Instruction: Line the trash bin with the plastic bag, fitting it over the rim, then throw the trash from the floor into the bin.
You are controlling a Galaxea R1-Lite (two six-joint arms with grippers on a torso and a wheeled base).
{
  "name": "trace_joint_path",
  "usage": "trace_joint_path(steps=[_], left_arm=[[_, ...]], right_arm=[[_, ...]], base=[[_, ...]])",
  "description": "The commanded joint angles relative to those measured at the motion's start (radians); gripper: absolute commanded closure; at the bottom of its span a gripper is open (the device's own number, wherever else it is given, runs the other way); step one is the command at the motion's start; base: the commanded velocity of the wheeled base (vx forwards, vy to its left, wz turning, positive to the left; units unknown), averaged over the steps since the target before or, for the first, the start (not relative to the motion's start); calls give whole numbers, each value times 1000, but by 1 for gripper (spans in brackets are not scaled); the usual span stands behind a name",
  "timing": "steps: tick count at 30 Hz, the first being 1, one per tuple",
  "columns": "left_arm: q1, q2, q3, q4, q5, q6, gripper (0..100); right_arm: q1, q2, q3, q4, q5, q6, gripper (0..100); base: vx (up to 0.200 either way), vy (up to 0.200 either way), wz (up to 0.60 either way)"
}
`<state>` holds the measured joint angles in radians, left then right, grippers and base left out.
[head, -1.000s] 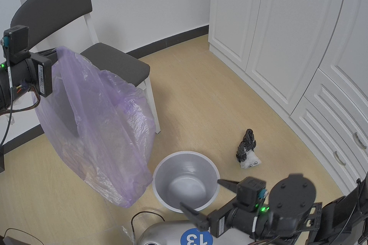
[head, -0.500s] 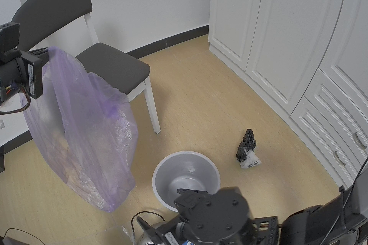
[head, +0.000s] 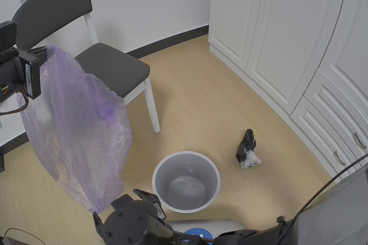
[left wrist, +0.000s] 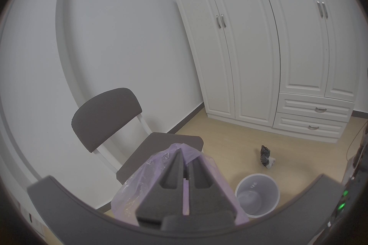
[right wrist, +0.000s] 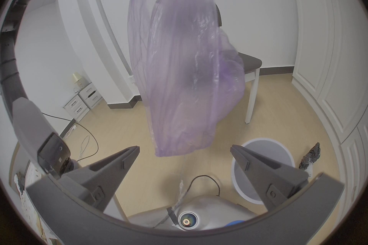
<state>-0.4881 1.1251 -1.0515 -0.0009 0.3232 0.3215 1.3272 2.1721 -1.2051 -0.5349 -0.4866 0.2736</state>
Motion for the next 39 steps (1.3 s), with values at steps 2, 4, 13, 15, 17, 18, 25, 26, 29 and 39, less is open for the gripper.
trace_joint_path(steps=[2,4,13,15,17,18,25,26,29,39], left_arm=[[6,-15,2,-1,0,-2,100],[8,-18,2,-2,-1,-4,100],[9,-30,5,-2,-1,-5,100],[9,-34,5,-2,-1,-5,100],[9,-38,8,-2,-1,-5,100],[9,-39,8,-2,-1,-5,100],[11,-53,19,-1,-1,-5,100],[11,-54,19,-1,-1,-7,100],[11,-56,19,-1,-1,-9,100],[9,-59,25,-1,-3,-9,100]], right_arm=[[40,135,-188,131,-63,56,0],[58,138,-220,214,-72,87,100],[76,259,-518,498,-141,234,100],[76,273,-559,529,-155,245,100],[76,273,-570,556,-161,246,100],[76,268,-567,567,-161,246,100],[95,229,-541,674,-161,248,0],[96,225,-539,687,-161,249,0],[107,209,-539,716,-162,249,0],[79,244,-617,750,-211,268,0]], base=[[0,0,0],[0,0,0],[0,0,0],[0,0,0],[0,0,0],[0,0,0],[0,0,0],[0,0,0],[0,0,0],[0,0,0]])
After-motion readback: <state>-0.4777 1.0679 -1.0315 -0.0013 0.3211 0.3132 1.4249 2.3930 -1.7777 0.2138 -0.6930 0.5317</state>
